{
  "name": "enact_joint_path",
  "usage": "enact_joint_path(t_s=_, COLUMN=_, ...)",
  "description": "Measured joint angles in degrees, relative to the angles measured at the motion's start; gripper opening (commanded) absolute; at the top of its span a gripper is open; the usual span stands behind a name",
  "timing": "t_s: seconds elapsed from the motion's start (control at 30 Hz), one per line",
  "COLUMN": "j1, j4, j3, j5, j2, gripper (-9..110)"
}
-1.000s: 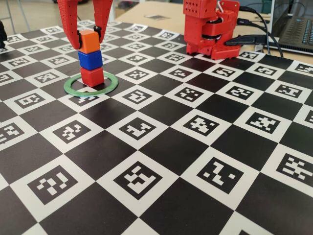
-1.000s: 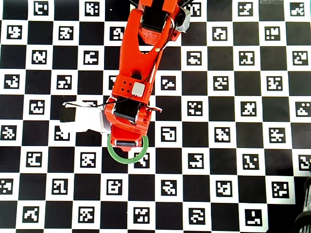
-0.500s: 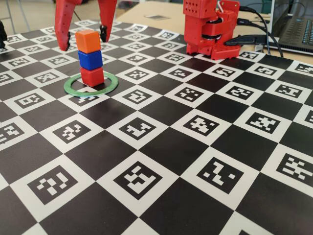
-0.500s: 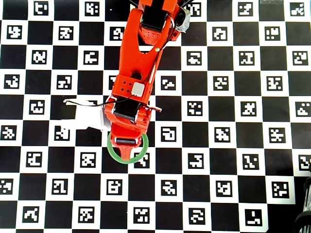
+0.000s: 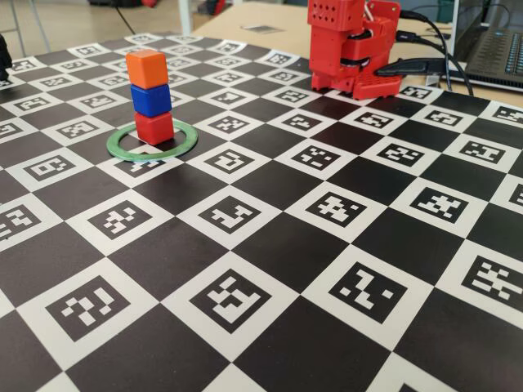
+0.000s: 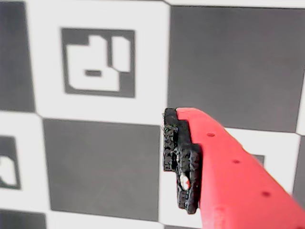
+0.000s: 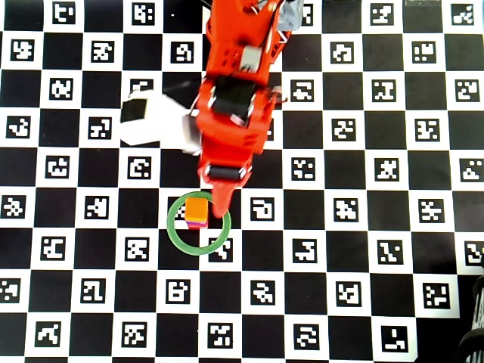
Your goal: Grab the red cube then put it in the green circle then put the blue cube on top and finally the orange cube on top
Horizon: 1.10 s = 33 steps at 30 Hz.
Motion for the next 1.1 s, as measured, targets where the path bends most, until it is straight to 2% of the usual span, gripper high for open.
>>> enact_joint_path(t_s=0.13, j1=-1.05, j4=-6.24, j3=11.51, j5=1.67, j2=9.49, gripper=-6)
enact_joint_path(t_s=0.27, j1=-1.76, j4=-13.45, j3=22.59, j5=-2.55, j2=17.23, gripper=-6)
enact_joint_path(t_s=0.57, j1=-2.29, j4=-26.81, j3=44.56, j5=-28.39, j2=33.49, gripper=-6)
enact_joint_path(t_s=0.8, j1=-4.48, j4=-33.84, j3=55.81, j5=-51.24, j2=41.66, gripper=-6)
enact_joint_path(t_s=1.1, j1=-4.48, j4=-27.6, j3=65.13, j5=-63.11, j2=57.66, gripper=-6)
